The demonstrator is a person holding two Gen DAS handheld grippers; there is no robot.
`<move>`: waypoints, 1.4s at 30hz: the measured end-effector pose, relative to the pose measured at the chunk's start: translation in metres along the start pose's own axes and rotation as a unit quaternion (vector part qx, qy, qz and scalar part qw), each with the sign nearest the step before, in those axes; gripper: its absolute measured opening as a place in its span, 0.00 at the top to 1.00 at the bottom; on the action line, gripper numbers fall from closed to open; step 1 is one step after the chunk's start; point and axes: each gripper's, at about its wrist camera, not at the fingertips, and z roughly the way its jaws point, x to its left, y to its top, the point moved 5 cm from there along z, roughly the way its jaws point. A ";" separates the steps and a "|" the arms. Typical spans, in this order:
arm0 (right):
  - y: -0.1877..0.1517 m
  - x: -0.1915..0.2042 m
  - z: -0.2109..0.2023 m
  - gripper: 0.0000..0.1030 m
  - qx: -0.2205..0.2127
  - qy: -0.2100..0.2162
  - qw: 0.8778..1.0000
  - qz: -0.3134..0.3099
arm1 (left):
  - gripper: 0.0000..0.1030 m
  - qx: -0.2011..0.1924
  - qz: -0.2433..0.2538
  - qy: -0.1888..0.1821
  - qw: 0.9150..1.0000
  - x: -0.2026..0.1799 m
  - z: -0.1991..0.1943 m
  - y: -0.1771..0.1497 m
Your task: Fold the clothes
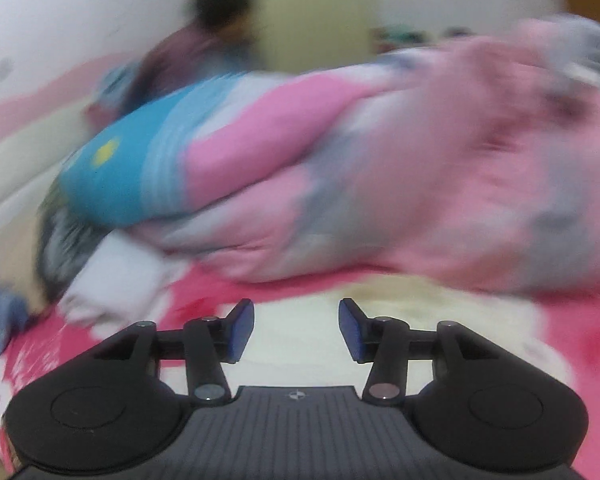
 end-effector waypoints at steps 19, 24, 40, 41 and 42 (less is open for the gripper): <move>-0.164 -0.048 -0.003 0.53 0.024 -0.161 0.918 -0.362 | 0.04 -0.064 -0.071 -0.032 0.995 0.018 -0.007 0.018; -0.181 -0.054 0.033 0.83 0.043 -0.221 0.866 -0.448 | 0.04 -0.072 -0.096 -0.040 0.992 0.027 -0.003 0.026; -0.171 -0.140 0.009 0.67 0.021 -0.284 0.914 -0.287 | 0.05 -0.075 -0.117 -0.043 0.989 0.037 -0.001 0.028; -0.171 -0.136 0.003 0.61 0.015 -0.288 0.912 -0.292 | 0.05 -0.079 -0.126 -0.045 0.988 0.041 -0.003 0.030; -0.172 -0.130 -0.006 0.60 0.008 -0.288 0.911 -0.296 | 0.05 -0.082 -0.134 -0.046 0.986 0.044 -0.005 0.031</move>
